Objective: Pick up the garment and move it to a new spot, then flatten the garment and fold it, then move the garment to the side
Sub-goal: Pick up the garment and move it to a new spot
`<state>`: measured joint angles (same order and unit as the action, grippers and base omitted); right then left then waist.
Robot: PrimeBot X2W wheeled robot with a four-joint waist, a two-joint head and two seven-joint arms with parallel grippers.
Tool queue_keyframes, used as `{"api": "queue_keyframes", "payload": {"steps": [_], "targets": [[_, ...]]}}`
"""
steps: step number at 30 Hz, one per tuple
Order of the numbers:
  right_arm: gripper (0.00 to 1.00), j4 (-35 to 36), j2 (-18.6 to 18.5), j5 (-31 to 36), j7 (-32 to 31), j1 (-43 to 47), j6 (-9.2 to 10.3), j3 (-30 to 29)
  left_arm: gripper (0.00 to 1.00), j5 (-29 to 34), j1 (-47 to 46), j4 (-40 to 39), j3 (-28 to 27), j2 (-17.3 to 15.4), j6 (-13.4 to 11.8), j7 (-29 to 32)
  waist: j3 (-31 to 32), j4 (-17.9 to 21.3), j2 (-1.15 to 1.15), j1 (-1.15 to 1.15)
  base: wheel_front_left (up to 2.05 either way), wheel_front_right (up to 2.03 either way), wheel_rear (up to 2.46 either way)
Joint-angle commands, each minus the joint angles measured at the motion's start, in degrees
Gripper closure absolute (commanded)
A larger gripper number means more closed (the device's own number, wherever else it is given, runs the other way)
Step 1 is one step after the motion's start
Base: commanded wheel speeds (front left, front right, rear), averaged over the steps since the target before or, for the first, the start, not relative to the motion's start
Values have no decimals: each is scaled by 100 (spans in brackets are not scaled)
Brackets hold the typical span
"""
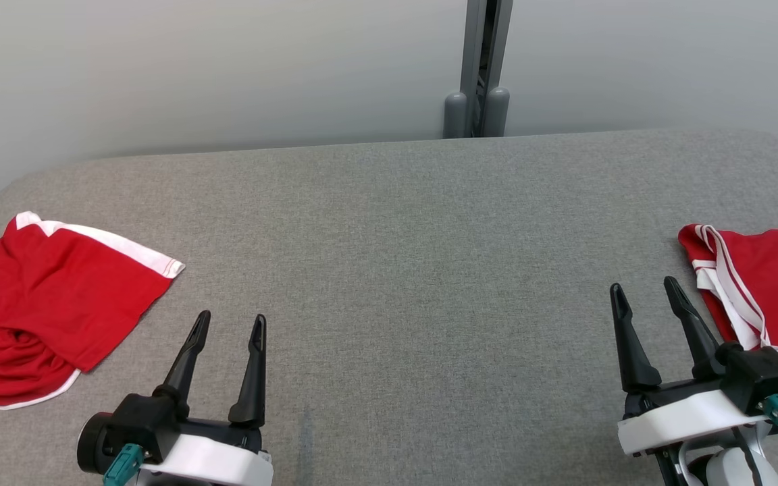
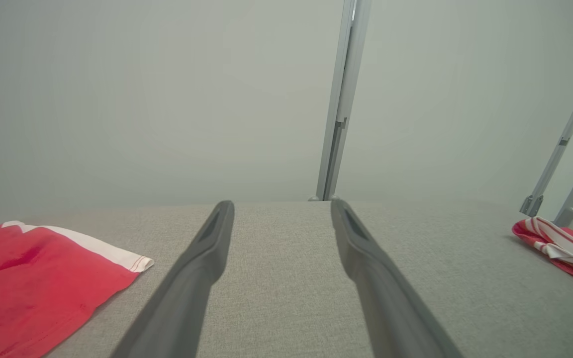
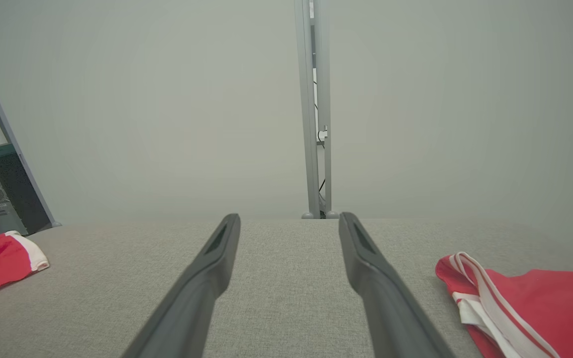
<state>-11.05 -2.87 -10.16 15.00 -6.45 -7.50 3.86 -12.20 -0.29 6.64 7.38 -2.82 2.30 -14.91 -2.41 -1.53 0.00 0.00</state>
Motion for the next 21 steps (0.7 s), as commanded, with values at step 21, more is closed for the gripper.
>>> {"api": "queue_keyframes", "payload": {"steps": [21], "targets": [[0,-44,-15,-233,23,34,2,575,0,82,13,5,-204,-22,-32,-29,125,-1570,0,0,0,0,0]]}}
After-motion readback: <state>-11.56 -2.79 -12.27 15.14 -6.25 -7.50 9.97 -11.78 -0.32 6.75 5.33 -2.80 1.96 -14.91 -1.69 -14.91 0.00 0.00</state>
